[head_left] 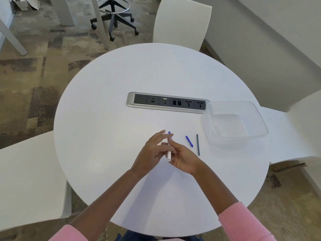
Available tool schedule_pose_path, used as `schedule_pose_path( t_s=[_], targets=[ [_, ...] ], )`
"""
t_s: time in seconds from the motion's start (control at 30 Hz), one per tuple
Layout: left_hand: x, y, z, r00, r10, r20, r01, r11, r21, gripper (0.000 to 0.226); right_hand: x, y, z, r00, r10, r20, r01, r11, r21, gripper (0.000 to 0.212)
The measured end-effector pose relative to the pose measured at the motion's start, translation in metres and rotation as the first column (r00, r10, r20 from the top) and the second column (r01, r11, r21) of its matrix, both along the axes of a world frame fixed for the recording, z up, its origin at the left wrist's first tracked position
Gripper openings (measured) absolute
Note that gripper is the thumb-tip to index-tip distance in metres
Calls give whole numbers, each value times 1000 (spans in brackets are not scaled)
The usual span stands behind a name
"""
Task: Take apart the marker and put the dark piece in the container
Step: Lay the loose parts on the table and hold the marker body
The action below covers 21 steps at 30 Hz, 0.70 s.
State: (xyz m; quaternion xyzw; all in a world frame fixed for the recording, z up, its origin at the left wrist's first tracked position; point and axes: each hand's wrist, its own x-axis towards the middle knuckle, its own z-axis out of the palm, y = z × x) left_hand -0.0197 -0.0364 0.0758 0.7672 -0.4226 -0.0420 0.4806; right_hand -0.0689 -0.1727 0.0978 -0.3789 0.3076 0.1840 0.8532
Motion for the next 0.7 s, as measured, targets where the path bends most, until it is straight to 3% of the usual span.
schedule_pose_path(
  t_s=[0.17,0.27,0.4,0.5,0.7],
  targets=[
    [-1,3,-2,987,113,-116,-107,993,58,36,3,-7,-1,968,-251,-32,249,967,-51,19],
    [2,5,-8,958,249,-141,-216,953,210,38,3,-12,-2,936,-351,16,348,920,-182,17],
    [7,10,-25,919,383,-92,-292,818,496,54,3,-14,-5,938,-332,101,342,837,-428,9],
    [10,16,-43,921,389,-12,-284,694,662,57,3,-13,-8,945,-280,170,325,734,-596,7],
    [9,18,-63,933,340,115,-312,612,726,64,1,-4,-13,964,-144,222,264,443,-857,7]
  ],
)
